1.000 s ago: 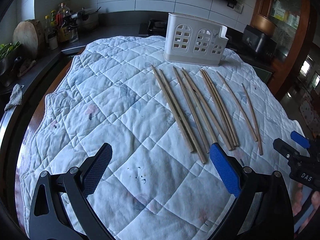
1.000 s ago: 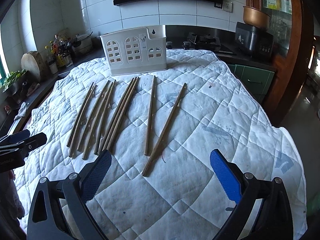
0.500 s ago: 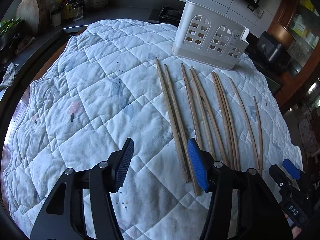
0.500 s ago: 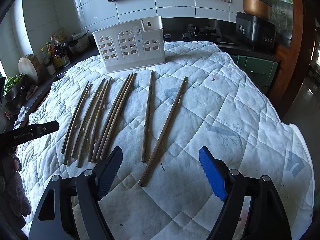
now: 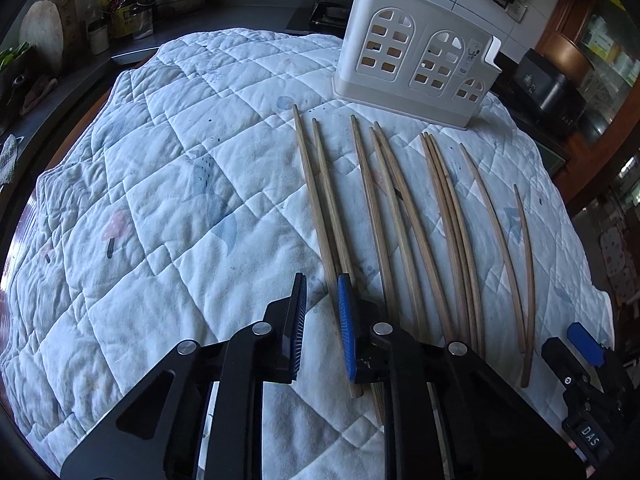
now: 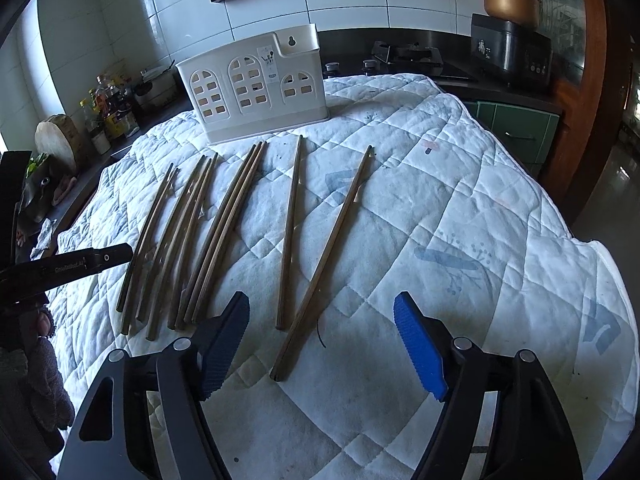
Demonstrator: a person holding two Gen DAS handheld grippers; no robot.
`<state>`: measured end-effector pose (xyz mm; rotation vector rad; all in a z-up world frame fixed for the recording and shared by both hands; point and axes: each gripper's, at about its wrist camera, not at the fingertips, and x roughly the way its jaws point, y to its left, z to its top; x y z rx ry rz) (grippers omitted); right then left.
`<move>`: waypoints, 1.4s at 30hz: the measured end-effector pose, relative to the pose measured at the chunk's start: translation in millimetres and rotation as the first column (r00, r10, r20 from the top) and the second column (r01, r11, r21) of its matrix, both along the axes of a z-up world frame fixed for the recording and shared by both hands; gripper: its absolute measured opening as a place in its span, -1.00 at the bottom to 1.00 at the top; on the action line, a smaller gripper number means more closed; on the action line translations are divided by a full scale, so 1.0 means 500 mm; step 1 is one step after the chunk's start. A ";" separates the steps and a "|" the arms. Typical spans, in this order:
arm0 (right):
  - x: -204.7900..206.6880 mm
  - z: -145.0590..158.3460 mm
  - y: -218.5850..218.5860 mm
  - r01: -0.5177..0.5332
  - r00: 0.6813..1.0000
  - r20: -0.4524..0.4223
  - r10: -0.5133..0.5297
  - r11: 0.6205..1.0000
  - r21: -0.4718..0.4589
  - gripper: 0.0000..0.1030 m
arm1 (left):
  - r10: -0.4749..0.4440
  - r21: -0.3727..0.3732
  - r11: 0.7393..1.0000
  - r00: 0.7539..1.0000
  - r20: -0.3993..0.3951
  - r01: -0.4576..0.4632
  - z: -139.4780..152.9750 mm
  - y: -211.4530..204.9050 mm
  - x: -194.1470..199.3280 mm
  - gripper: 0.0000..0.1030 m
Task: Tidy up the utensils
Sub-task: 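Close the left tool on one wooden chopstick while the right tool grasps another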
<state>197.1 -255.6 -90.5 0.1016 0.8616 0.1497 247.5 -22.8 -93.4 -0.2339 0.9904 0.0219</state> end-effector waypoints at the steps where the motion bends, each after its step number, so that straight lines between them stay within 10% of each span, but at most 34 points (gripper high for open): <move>1: 0.001 -0.001 0.000 -0.002 1.000 -0.002 0.002 1.000 0.002 0.36 | 0.000 0.001 1.000 1.000 -0.003 0.000 -0.001 -0.001 0.003 -0.72; 18: 0.011 -0.009 0.001 0.004 1.000 -0.019 -0.004 1.000 0.011 0.30 | -0.004 0.032 0.999 0.999 -0.044 0.006 -0.021 -0.015 0.016 -0.72; 42: 0.067 -0.033 0.021 0.033 0.996 -0.077 -0.034 0.999 -0.010 -0.65 | -0.044 0.046 0.998 0.999 -0.026 0.045 -0.023 -0.006 0.002 -0.85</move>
